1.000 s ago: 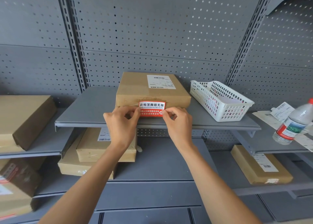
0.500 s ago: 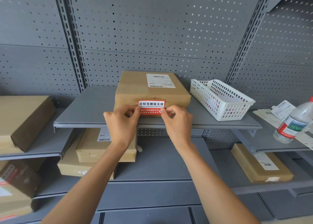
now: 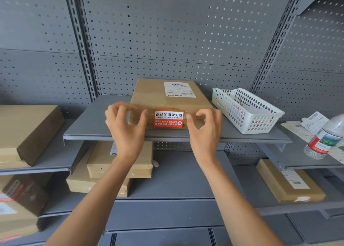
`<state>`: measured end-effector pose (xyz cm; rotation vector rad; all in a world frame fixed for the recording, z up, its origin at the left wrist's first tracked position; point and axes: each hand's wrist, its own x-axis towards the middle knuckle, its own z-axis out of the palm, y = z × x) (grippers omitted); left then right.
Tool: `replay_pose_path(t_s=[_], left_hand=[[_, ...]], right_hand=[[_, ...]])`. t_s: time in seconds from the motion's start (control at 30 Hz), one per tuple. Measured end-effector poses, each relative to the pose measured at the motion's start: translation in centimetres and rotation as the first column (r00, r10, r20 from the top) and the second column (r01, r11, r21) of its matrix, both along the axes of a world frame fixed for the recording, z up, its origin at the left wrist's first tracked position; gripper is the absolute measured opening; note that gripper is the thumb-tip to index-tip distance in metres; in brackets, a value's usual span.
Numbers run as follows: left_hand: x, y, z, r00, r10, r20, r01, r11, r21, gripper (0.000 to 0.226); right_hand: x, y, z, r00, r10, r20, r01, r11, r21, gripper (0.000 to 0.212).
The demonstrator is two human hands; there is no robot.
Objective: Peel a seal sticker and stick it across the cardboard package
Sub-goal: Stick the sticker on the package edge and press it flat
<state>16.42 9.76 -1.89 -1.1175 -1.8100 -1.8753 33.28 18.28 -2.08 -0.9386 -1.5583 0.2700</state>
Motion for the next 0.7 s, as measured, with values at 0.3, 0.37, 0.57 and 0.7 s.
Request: replay_pose_path(t_s=[0.3,0.37,0.57,0.7], left_hand=[[0.0,1.7,0.9,0.969,-0.201,0.143,0.231,0.942,-0.244,0.070],[0.3,1.8,0.8,0.976,-0.189,0.110,0.212,0.940,-0.265,0.068],[1.4,1.5,3.4,0.994,-0.105,0.020,0.106,0.961,-0.254,0.064],[1.4,1.5,4.8,0.996,-0.082,0.033,0.088,0.965,-0.249,0.061]], right_hand=[[-1.2,0.6,1.0,0.990,0.137,0.017,-0.129,0.963,-0.238,0.074],[-1.3,0.4,1.2,0.991,0.131,0.015,-0.123,0.963,-0.241,0.073],[-1.8,-0.6,3.9,0.993,0.001,0.120,0.018,0.988,-0.154,0.067],[-2.3,-0.9,5.3,0.978,-0.093,0.188,0.112,0.989,-0.094,0.069]])
